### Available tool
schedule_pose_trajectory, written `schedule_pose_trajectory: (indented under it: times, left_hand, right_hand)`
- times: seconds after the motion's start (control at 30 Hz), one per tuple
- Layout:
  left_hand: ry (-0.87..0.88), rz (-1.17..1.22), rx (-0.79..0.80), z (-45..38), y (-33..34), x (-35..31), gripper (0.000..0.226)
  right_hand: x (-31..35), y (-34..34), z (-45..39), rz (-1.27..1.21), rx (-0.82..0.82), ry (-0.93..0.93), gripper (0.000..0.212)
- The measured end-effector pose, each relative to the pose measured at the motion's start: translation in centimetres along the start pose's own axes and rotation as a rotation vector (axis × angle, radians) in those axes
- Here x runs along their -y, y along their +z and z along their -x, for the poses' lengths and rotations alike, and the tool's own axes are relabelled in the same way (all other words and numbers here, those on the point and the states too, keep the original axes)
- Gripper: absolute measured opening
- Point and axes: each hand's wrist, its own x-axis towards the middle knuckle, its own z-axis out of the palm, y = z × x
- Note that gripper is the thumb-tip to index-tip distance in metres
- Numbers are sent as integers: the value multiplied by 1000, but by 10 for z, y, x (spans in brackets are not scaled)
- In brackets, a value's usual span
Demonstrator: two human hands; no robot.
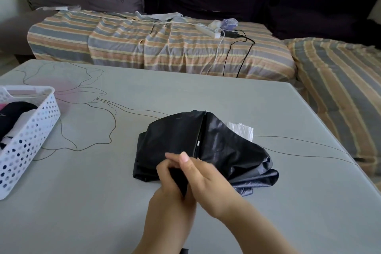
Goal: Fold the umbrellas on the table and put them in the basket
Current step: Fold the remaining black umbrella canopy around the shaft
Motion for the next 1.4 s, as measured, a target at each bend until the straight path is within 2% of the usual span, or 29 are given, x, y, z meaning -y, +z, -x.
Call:
schedule_pose_trajectory:
  times: [0.07,0.1,0.2,0.27,0.37,0.43,0.5,0.57,0.67,0.73,0.83,0.9,1.07,1.17,1.27,1.33,1.4]
  left_hand:
    - [-3,34,-3,-5,4,5,57]
    - [-23,34,-3,-7,6,6,58]
    - [-57,42,1,-8,6,7,51]
    - [-110,64,45,-11,5,6,51]
    - [-188,172,113,-20,1,8,55]
    - [-269,278,181,-25,-1,7,56]
    - [-314,348,197,-27,-1,3,56]
    - [-316,351,186,-27,1,1,56]
    - [-329,337,177,-27,8,0,54]
    - [-292,299,159,-24,13,1,52]
    - [-227,257,105,-19,15,0,52]
    - [-187,249,63,-19,15,-1,52]
    - [17,244,-78,-13,10,-12,48]
    - [94,277,-156,-10,4,-24,45]
    - [111,332,-203,-13,0,-25,40]
    - [99,378,-223,-16,-3,-24,36]
    - [80,437,-241,-20,-7,-21,32]
  right_hand:
    - [-5,-4,-1,-28,-177,8,42]
    - [-6,-6,-2,33,-216,10,40]
    - [-17,-9,-2,317,-85,10,42]
    - [-24,-15,0,374,-108,-10,40]
    - [-27,-39,5,327,-506,16,29]
    - [-33,-56,10,358,-682,109,28]
    - [-41,-69,13,357,-664,254,35]
    - [-47,-76,16,292,-549,372,44]
    - [-50,-77,19,244,-417,422,49]
    - [-52,-76,20,355,-412,414,49]
    - [-56,-77,20,545,-495,427,48]
    - [-57,-79,19,552,-535,475,44]
    - [-44,-87,14,218,-749,425,35]
    - [-37,-89,9,88,-787,390,23]
    - [-27,-86,6,-46,-859,264,27]
    - [-16,-85,7,-341,-876,121,23]
    - [-6,-84,10,-702,-806,-13,17]
